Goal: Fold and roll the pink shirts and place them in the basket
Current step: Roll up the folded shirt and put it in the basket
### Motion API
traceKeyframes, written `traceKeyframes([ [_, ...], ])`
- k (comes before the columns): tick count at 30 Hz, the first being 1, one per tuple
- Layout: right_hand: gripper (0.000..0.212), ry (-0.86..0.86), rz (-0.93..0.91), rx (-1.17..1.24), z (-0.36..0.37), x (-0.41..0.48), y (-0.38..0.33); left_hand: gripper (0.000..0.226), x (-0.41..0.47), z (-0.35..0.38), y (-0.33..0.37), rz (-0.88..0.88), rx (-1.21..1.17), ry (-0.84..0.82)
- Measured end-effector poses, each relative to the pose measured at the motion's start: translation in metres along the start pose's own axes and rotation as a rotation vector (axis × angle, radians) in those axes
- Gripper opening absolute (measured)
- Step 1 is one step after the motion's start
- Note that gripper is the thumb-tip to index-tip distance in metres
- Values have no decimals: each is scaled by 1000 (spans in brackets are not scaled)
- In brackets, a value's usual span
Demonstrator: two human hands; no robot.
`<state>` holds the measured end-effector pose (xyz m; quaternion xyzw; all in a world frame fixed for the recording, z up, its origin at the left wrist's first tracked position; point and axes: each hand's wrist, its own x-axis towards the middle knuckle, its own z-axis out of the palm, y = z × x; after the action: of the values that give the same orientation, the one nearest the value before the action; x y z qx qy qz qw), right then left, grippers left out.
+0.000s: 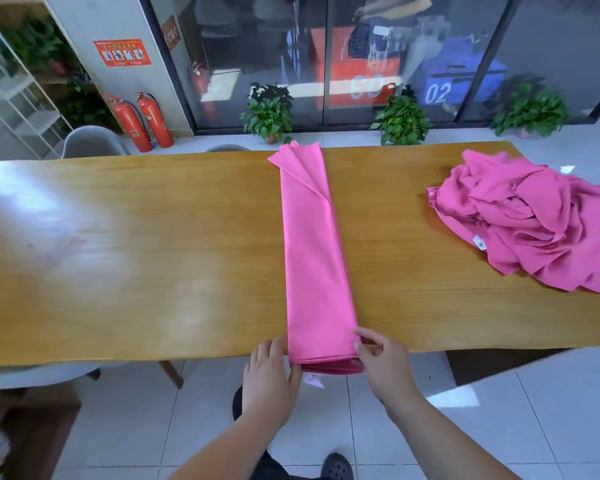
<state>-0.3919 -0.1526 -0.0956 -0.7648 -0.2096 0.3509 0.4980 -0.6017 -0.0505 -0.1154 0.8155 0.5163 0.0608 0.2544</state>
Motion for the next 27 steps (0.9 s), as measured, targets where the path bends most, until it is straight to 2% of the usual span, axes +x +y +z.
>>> traceKeyframes([
  [2,27,25,-59,4,-1,-4,4,55,-6,2,2,-94,-106,-22],
  [6,36,16,31,-95,1,1,32,49,-12,2,10,-204,-217,-91],
  [12,31,41,-24,-174,-4,0,35,41,-12,3,9,-248,-302,-138],
  [16,26,47,18,-230,-4,-1,45,37,-9,7,10,-277,-490,-153],
  [22,31,-5,8,-309,-10,-1,45,43,-7,3,7,-337,-762,-245],
  [24,33,-14,42,-303,-12,-1,45,44,-4,4,3,-366,-825,-275],
  [27,17,-30,96,-162,-13,-1,40,36,4,9,-4,-425,-907,-240],
])
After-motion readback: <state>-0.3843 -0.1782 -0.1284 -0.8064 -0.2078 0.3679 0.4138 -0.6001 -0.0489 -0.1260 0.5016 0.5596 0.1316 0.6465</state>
